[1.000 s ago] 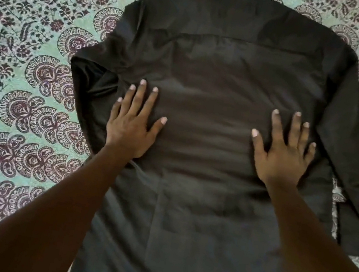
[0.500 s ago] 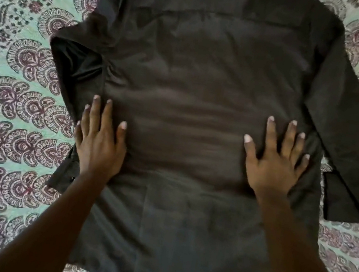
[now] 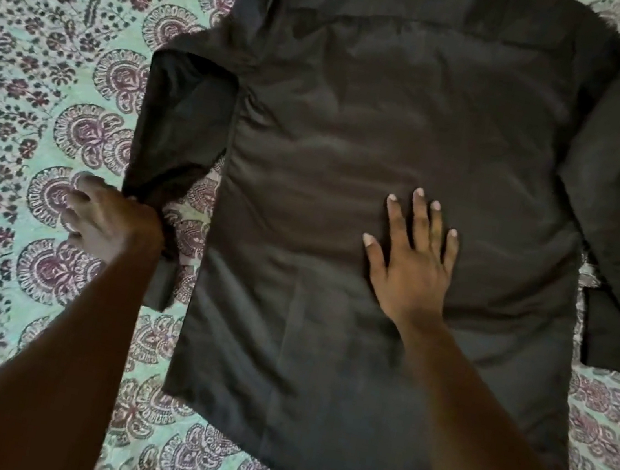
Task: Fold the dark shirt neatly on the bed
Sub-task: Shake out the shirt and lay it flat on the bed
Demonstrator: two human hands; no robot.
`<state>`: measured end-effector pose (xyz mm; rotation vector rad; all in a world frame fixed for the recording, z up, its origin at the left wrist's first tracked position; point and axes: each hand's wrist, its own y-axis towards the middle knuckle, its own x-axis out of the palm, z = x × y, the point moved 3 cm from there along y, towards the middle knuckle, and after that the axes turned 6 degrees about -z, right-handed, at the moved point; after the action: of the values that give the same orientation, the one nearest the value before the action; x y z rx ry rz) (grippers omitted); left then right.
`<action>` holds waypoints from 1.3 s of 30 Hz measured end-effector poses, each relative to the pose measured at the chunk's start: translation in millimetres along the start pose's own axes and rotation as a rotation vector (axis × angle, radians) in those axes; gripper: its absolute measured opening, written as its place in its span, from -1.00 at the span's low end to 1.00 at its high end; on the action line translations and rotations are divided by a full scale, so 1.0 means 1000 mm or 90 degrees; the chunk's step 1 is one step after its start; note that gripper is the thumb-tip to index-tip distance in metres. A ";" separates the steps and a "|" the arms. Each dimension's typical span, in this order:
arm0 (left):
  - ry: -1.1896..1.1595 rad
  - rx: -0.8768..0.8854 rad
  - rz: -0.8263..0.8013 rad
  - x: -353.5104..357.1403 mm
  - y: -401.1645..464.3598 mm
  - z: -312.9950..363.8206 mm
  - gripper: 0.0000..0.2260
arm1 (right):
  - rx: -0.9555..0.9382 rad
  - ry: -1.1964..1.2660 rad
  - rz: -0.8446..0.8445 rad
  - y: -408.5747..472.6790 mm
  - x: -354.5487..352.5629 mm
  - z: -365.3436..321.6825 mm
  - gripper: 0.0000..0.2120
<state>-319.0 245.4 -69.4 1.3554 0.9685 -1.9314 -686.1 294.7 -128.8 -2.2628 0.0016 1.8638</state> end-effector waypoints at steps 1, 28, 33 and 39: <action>0.034 0.009 0.020 -0.002 0.000 0.000 -0.56 | 0.010 0.004 -0.005 0.000 0.001 -0.002 -0.39; 0.276 0.696 -0.186 0.078 -0.181 -0.071 -0.10 | 0.341 0.016 0.056 -0.142 0.003 0.075 -0.32; 0.198 0.654 -0.200 0.077 -0.194 -0.063 -0.16 | 0.513 0.147 0.113 -0.135 -0.010 0.080 -0.20; 0.165 0.597 -0.194 0.093 -0.194 -0.042 -0.17 | 0.112 0.019 -0.035 -0.060 -0.001 0.054 -0.32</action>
<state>-479.4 384.5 -122.1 2.0900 0.3498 -2.6476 -730.5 361.5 -127.6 -2.1494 0.1022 1.7299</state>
